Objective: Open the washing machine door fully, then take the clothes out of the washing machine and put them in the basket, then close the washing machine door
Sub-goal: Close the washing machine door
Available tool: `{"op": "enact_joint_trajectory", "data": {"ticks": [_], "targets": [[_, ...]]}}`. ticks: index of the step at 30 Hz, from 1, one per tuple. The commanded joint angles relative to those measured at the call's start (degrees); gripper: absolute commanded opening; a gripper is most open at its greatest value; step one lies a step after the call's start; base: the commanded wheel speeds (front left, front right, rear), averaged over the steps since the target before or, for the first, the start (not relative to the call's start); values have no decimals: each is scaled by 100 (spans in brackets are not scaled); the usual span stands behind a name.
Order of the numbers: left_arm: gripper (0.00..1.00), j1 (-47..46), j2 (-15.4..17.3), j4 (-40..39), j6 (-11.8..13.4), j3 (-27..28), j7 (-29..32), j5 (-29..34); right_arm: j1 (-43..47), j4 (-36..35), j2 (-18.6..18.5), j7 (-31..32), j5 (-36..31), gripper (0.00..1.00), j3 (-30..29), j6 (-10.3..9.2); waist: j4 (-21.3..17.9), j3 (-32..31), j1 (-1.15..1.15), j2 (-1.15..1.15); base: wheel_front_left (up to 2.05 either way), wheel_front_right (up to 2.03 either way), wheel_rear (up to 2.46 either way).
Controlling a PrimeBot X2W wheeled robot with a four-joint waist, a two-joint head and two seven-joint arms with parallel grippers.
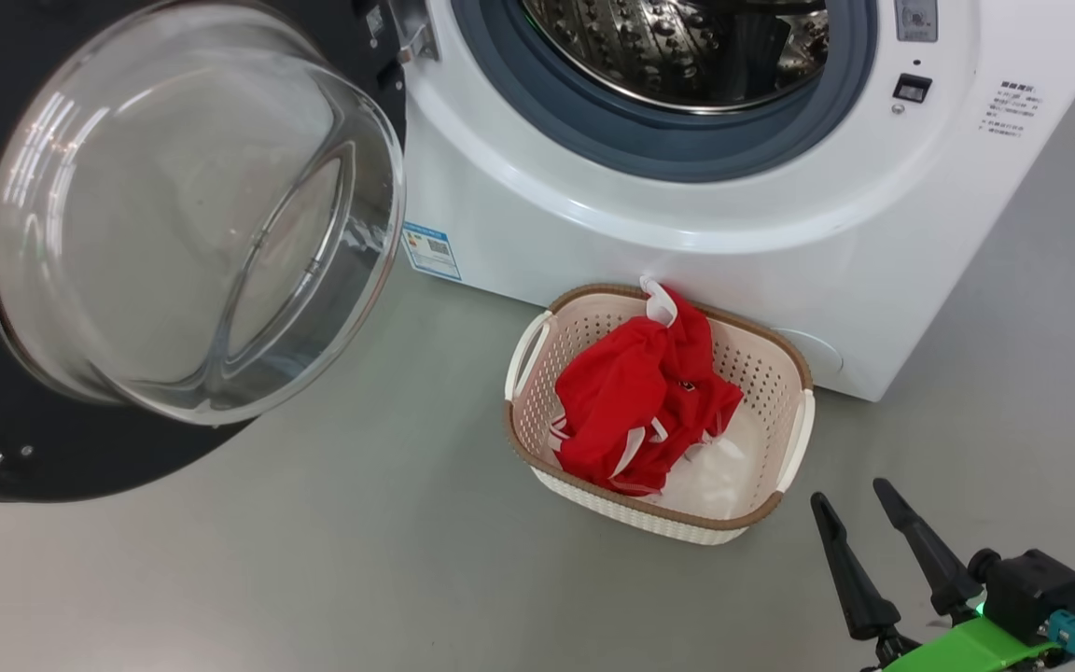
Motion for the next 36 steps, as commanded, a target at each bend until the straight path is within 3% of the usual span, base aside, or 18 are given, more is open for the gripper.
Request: {"op": "enact_joint_trajectory", "data": {"ticks": [1, 8, 16, 25, 36], "targets": [[0, -265, 644, 209, -32, 16, 388, -418, -255, -157, -79, -37, -49, 100, 138, 37, -45, 96, 0, 0, 0, 0, 0], [0, -528, 1095, 1249, -32, -292, 1957, -1434, -300, -159, -102, -37, -55, 100, 160, 37, -65, 190, 0, 0, 0, 0, 0], [0, -496, 1166, 1616, -33, -536, 3213, -1978, -301, -141, -115, -37, -52, 100, 160, 37, -68, 185, 0, 0, 0, 0, 0], [0, -97, 1092, 939, -33, -822, 3886, -2376, -240, -130, -84, -37, -46, 100, 141, 37, -72, 26, 0, 0, 0, 0, 0], [0, 623, 1107, -399, -33, -1132, 4284, -2744, -147, -119, 7, -37, -45, 100, 74, 37, -113, -204, 0, 0, 0, 0, 0]]}}
